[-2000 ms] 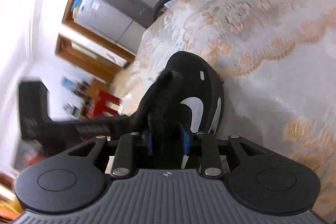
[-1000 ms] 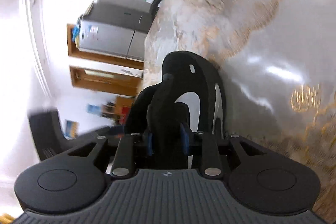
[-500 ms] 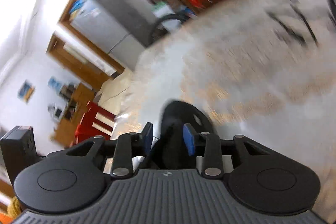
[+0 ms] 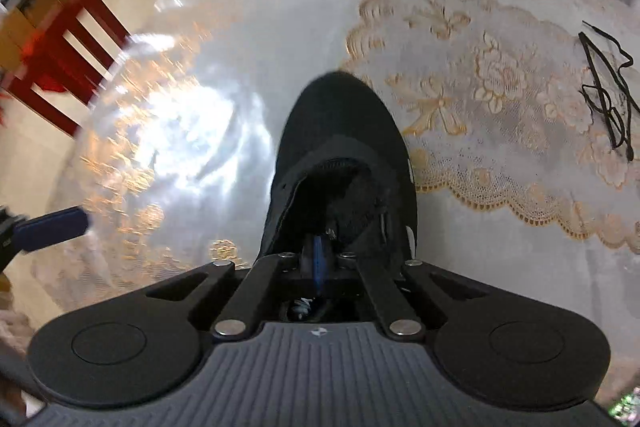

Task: Lace up shoes with both hands

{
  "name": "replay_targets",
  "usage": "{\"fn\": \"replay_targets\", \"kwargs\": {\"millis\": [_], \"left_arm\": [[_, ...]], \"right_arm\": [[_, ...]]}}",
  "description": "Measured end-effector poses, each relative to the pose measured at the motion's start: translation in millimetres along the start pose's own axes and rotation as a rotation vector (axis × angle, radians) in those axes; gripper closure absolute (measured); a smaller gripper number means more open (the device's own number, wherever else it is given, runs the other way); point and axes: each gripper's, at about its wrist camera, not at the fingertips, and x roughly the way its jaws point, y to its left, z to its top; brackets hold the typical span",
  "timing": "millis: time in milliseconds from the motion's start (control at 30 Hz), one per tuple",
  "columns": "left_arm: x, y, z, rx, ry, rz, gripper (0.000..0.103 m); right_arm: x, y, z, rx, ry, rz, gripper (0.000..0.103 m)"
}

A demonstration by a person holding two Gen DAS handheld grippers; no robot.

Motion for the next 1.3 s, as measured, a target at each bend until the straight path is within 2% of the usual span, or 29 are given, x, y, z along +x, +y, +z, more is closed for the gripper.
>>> {"fn": "replay_targets", "kwargs": {"millis": [67, 233, 267, 367, 500, 567, 633, 700, 733, 800, 833, 933, 1000, 1033, 1067, 1100, 1133, 1200, 1300], "left_arm": [[-1.7, 5.4, 0.8, -0.019, -0.017, -0.015, 0.007], [-1.5, 18.2, 2.5, -0.042, -0.039, -0.055, 0.006], [-1.1, 20.3, 1.7, -0.039, -0.047, -0.064, 0.006], [3.2, 24.9, 0.4, -0.027, -0.053, -0.084, 0.006], [10.4, 28.4, -0.2, 0.002, -0.044, -0.097, 0.006], [12.8, 30.1, 0.6, 0.013, -0.035, -0.101, 0.006], [15.0, 31.5, 1.5, 0.025, -0.026, -0.099, 0.006], [16.9, 30.8, 2.1, 0.047, -0.017, -0.101, 0.006], [17.8, 30.1, 2.4, 0.058, -0.013, -0.102, 0.006], [20.1, 27.6, 3.4, 0.078, 0.000, -0.109, 0.006], [21.6, 25.7, 4.7, 0.087, 0.006, -0.116, 0.006], [27.8, 13.6, 11.6, 0.145, 0.010, -0.129, 0.006], [33.9, 2.9, 18.2, 0.187, 0.013, -0.133, 0.006], [37.2, -2.6, 21.6, 0.206, 0.016, -0.136, 0.006], [40.2, -7.8, 24.9, 0.225, 0.017, -0.138, 0.006], [41.8, -11.7, 27.1, 0.236, 0.014, -0.134, 0.006], [43.1, -14.7, 29.3, 0.243, 0.012, -0.128, 0.006], [45.6, -18.3, 32.7, 0.243, 0.016, -0.120, 0.006], [49.8, -21.7, 35.0, 0.230, 0.036, -0.099, 0.006]], "right_arm": [[8.6, -4.0, 6.7, -0.003, 0.079, -0.019, 0.103], [5.7, -23.9, 29.0, -0.041, 0.300, 0.013, 0.103], [-6.3, -22.9, 30.6, -0.059, 0.322, -0.006, 0.102], [-37.8, -10.4, 20.0, -0.166, 0.302, -0.096, 0.101], [-16.4, -9.7, 0.0, -0.120, 0.389, -0.138, 0.103], [3.9, -7.8, -8.9, -0.119, 0.373, -0.189, 0.103], [8.9, -2.4, -13.1, -0.127, 0.345, -0.171, 0.103], [-8.8, 3.3, -19.5, -0.187, 0.291, -0.157, 0.103], [-24.9, 4.1, -24.4, -0.220, 0.236, -0.145, 0.103], [-60.5, -1.3, -33.0, -0.230, 0.112, -0.116, 0.092], [-72.7, -9.6, -39.3, -0.191, 0.070, -0.105, 0.087], [-94.5, -39.6, -61.5, -0.021, -0.019, -0.032, 0.088], [-88.4, -48.4, -75.5, 0.058, -0.027, 0.037, 0.086], [-77.8, -49.7, -80.3, 0.113, 0.008, 0.082, 0.082], [-62.2, -51.7, -85.1, 0.187, 0.054, 0.137, 0.085], [-46.6, -53.8, -89.9, 0.260, 0.099, 0.191, 0.097], [-40.3, -52.2, -90.8, 0.284, 0.098, 0.218, 0.103], [-47.5, -41.0, -84.4, 0.223, -0.004, 0.210, 0.100], [-68.6, -43.5, -79.9, 0.143, -0.076, 0.256, 0.100]]}}
